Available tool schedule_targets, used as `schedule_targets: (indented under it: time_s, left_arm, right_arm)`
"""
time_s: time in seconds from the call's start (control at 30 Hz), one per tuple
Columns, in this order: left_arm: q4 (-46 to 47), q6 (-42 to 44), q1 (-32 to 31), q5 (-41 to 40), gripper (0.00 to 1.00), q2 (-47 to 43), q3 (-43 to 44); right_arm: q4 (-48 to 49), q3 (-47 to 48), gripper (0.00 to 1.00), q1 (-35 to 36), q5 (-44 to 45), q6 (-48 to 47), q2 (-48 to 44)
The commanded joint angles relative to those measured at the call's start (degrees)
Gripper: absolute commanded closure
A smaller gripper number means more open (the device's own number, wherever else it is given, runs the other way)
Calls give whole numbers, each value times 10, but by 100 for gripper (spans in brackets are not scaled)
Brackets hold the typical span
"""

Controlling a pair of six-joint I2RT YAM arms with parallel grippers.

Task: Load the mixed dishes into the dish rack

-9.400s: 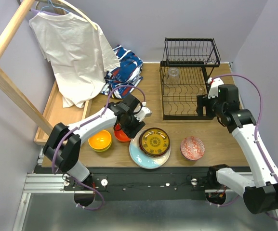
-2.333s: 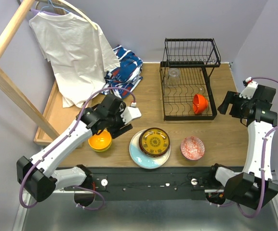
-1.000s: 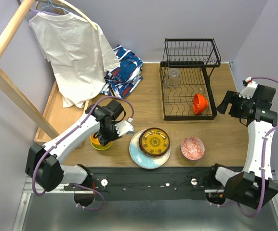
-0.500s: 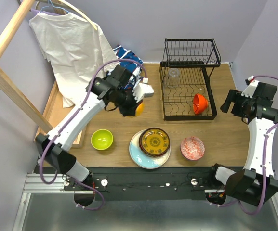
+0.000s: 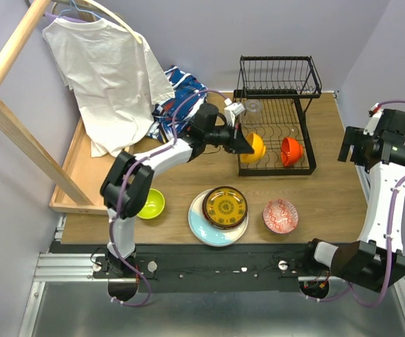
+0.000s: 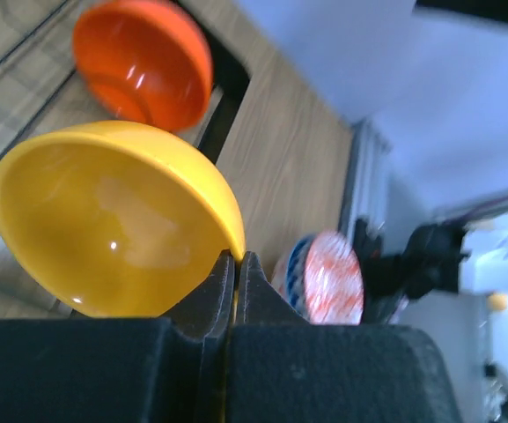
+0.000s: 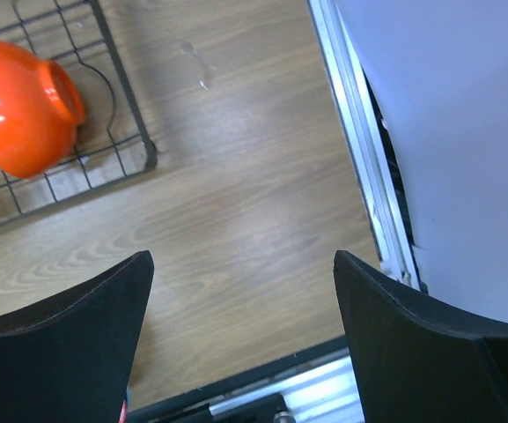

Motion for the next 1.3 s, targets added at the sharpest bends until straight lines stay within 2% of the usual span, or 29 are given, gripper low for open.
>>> schedule_targets:
  time_s: [0.0,0.3,0.4,0.73,1.27]
  left_arm:
    - [348,-241,-12,28,100,59,29]
    - [500,-387,-19,-40,100,184,88]
    - [543,-411,-25,-55,100,222,112]
    - [562,-436,-40,-112,100,277,128]
    - [562,-436,-51,-113,100,310,131]
  right_arm:
    - [-52,21,10,-3,49,-12,-4]
    - [-81,46,10,-3,70,-6,5]
    - [-89,59,10,-3,83,-17,12]
    - [-113,105,10,-3,97,-34,36]
    - [-111,80,10,-3,92,-31,28]
